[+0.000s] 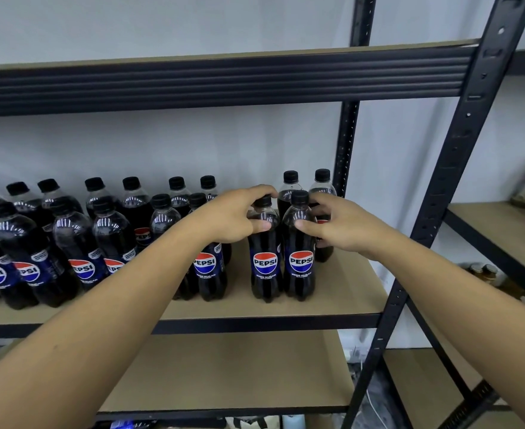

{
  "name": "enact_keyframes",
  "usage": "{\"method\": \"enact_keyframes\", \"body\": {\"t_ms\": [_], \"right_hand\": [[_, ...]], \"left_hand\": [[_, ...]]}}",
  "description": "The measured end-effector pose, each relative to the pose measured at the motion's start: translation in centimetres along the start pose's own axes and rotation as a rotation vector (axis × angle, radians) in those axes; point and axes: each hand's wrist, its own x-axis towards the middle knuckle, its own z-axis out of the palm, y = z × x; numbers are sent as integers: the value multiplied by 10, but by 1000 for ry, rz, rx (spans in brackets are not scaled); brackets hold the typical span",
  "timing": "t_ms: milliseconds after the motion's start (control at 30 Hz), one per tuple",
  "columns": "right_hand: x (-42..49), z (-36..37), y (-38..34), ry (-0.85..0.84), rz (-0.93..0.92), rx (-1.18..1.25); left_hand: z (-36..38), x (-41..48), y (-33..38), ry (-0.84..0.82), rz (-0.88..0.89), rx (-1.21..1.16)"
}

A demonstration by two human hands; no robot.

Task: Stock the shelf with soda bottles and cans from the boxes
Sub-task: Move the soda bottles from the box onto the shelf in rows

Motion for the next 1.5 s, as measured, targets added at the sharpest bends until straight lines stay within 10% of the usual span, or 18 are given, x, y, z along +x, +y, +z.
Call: {"method": "enact_keyframes", "body": {"t_ms": [800, 1500], "right_hand": [[50, -46, -29, 200, 164, -411], [90, -37, -5, 132, 239, -87]], "left_hand": [[-52, 83, 23, -71, 109, 237], [-40, 149, 3, -295, 331, 362]]}}
